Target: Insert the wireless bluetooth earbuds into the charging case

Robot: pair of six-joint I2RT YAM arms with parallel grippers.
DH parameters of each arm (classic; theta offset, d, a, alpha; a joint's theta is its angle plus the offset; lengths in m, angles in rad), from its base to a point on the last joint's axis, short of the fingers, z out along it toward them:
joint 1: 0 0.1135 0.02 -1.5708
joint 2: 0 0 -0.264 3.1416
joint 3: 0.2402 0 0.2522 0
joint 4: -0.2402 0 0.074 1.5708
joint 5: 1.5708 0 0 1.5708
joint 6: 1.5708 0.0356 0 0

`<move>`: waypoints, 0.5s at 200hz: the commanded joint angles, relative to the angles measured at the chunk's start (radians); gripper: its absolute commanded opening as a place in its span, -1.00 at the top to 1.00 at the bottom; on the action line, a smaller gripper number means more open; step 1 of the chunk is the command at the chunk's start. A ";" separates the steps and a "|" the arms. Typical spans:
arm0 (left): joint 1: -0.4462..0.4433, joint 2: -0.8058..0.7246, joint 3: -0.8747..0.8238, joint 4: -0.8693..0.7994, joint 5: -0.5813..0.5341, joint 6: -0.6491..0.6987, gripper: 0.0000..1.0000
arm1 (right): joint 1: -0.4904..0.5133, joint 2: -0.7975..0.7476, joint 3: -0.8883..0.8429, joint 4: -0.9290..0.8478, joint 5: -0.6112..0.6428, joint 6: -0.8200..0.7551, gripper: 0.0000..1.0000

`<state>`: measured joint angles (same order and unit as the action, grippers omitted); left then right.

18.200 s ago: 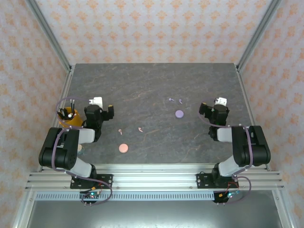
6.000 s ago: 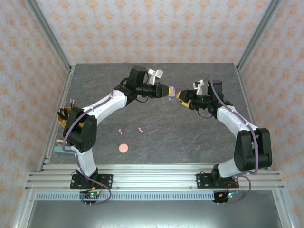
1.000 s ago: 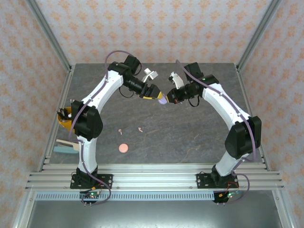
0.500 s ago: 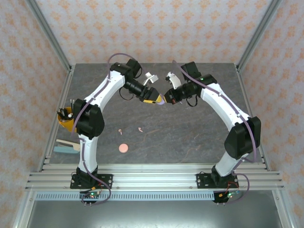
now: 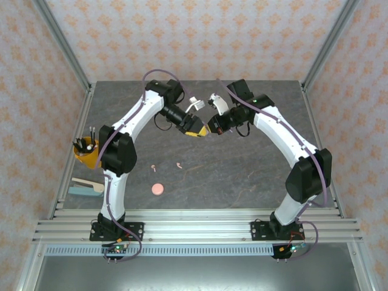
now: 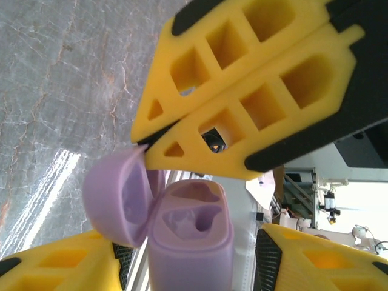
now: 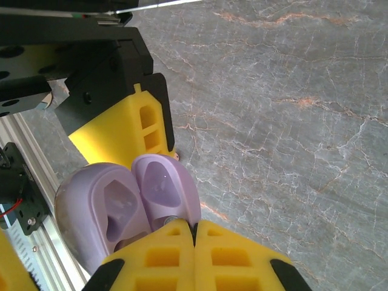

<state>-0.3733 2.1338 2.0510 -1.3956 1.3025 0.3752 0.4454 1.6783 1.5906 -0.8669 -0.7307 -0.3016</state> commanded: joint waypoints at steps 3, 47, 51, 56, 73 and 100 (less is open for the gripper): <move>-0.004 0.014 0.017 -0.059 0.033 0.047 -0.13 | 0.003 0.001 0.032 -0.012 0.014 -0.021 1.00; -0.004 0.019 0.022 -0.045 0.030 0.034 -0.09 | 0.003 0.001 0.031 -0.011 0.014 -0.018 1.00; -0.004 0.020 0.022 -0.041 0.032 0.031 -0.08 | 0.003 0.002 0.031 -0.011 0.015 -0.018 1.00; -0.004 0.021 0.022 -0.037 0.032 0.026 -0.07 | 0.003 0.001 0.032 -0.011 0.014 -0.019 1.00; -0.004 0.023 0.021 -0.015 0.031 0.008 -0.05 | 0.003 0.002 0.031 -0.011 0.010 -0.018 1.00; -0.004 0.021 0.023 0.015 0.027 -0.019 -0.01 | 0.003 0.000 0.031 -0.011 0.010 -0.018 1.00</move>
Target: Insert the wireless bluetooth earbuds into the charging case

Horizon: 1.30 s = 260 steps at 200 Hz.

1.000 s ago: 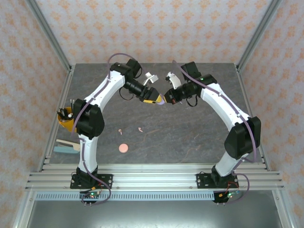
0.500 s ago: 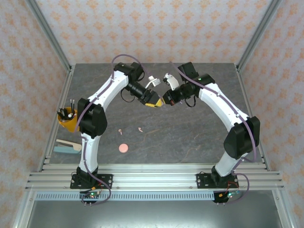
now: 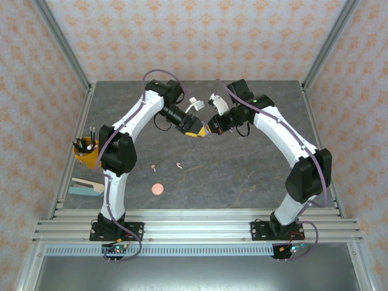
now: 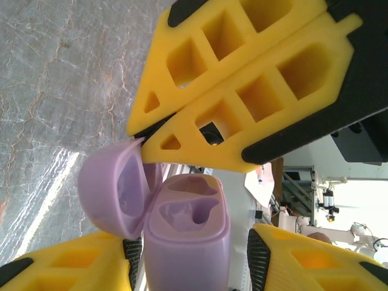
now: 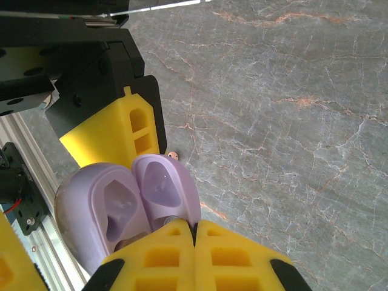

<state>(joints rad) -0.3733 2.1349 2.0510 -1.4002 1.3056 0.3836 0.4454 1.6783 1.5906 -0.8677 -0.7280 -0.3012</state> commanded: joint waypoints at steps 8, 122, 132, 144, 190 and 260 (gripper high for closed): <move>-0.005 0.020 0.022 0.030 0.024 -0.037 -0.01 | 0.003 0.000 0.031 -0.010 0.006 -0.018 1.00; -0.006 0.017 0.017 0.040 0.027 -0.046 0.38 | 0.003 0.000 0.030 0.003 0.019 -0.008 1.00; -0.006 0.017 0.015 0.035 0.030 -0.041 0.44 | 0.003 -0.001 0.031 0.008 0.023 -0.003 1.00; -0.006 0.017 0.016 0.030 0.030 -0.033 0.55 | 0.003 -0.001 0.033 0.014 0.034 0.006 1.00; -0.001 0.007 -0.008 0.054 0.006 -0.035 1.00 | -0.004 -0.054 0.039 0.037 0.114 0.074 0.12; 0.006 -0.075 -0.182 0.476 -0.387 -0.357 1.00 | -0.103 -0.192 -0.151 0.153 0.280 0.442 -0.20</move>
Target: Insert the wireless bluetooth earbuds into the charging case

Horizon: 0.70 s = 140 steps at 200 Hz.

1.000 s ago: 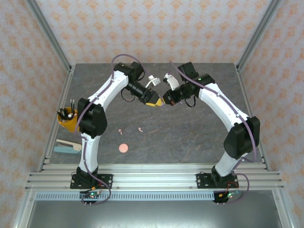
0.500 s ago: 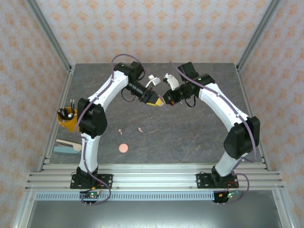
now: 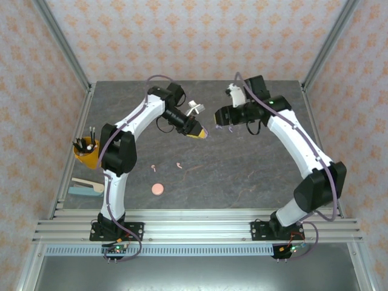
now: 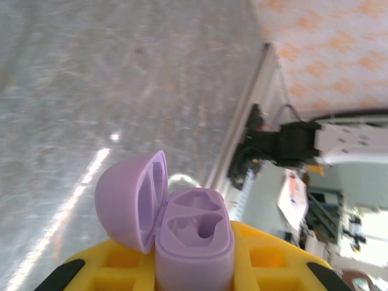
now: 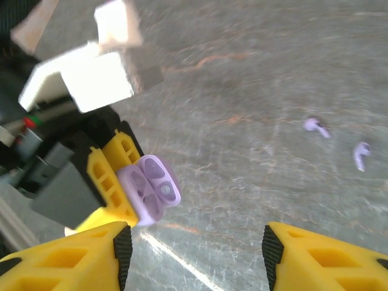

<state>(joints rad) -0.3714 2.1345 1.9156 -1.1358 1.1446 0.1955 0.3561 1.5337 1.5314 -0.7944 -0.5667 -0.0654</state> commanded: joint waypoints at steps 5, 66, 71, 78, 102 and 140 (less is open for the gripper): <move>0.002 -0.085 -0.065 0.253 -0.263 -0.191 1.00 | -0.014 -0.056 -0.119 0.098 0.129 0.236 -0.20; -0.156 -0.199 -0.336 0.631 -1.148 -0.322 1.00 | -0.018 -0.122 -0.323 0.190 0.305 0.492 -0.21; -0.175 -0.202 -0.352 0.658 -1.223 -0.345 1.00 | -0.019 -0.118 -0.324 0.191 0.316 0.506 -0.21; -0.190 -0.202 -0.369 0.692 -1.279 -0.371 1.00 | -0.024 -0.110 -0.322 0.190 0.332 0.523 -0.21; -0.235 -0.194 -0.397 0.808 -1.400 -0.445 1.00 | -0.050 -0.060 -0.292 0.166 0.359 0.572 -0.21; -0.304 -0.268 -0.525 1.159 -1.443 -0.381 1.00 | -0.120 0.017 -0.255 0.164 0.316 0.622 -0.21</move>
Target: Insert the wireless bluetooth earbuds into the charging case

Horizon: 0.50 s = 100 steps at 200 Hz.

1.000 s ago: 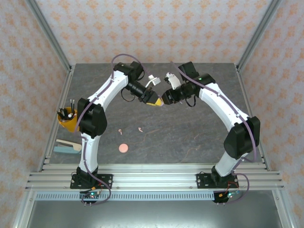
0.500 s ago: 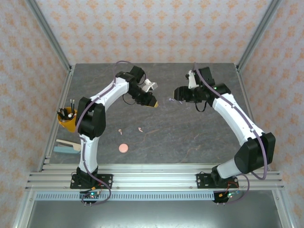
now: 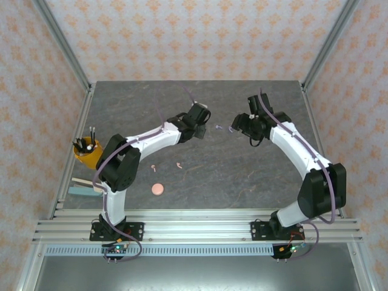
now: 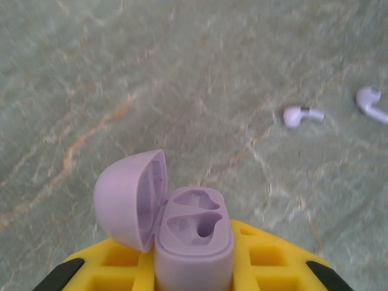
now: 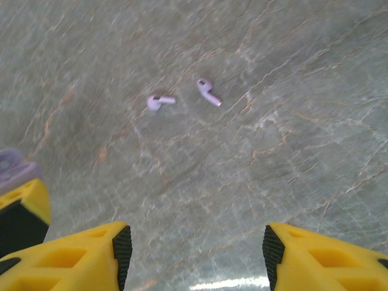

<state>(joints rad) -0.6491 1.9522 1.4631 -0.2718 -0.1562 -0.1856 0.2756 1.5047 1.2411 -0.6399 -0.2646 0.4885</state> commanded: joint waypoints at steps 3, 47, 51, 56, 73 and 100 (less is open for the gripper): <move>-0.028 -0.092 -0.085 0.320 -0.134 0.000 1.00 | -0.045 0.052 0.038 0.009 0.012 0.073 -0.21; -0.030 -0.225 -0.358 0.831 0.207 0.077 1.00 | -0.090 0.139 0.096 -0.005 -0.008 0.091 -0.21; -0.030 -0.231 -0.375 0.862 0.250 0.092 1.00 | -0.090 0.146 0.102 -0.008 -0.008 0.089 -0.21; -0.030 -0.240 -0.391 0.890 0.301 0.112 1.00 | -0.091 0.156 0.111 -0.013 -0.008 0.086 -0.21; -0.030 -0.265 -0.441 0.960 0.452 0.159 1.00 | -0.093 0.194 0.149 -0.033 -0.015 0.076 -0.20; -0.031 -0.326 -0.521 1.064 0.633 0.200 1.00 | -0.092 0.241 0.197 -0.056 -0.046 0.052 -0.19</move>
<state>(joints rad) -0.6792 1.6932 1.0027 0.5789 0.2375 -0.0624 0.1864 1.7111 1.3857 -0.6487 -0.2878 0.5568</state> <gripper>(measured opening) 0.224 0.598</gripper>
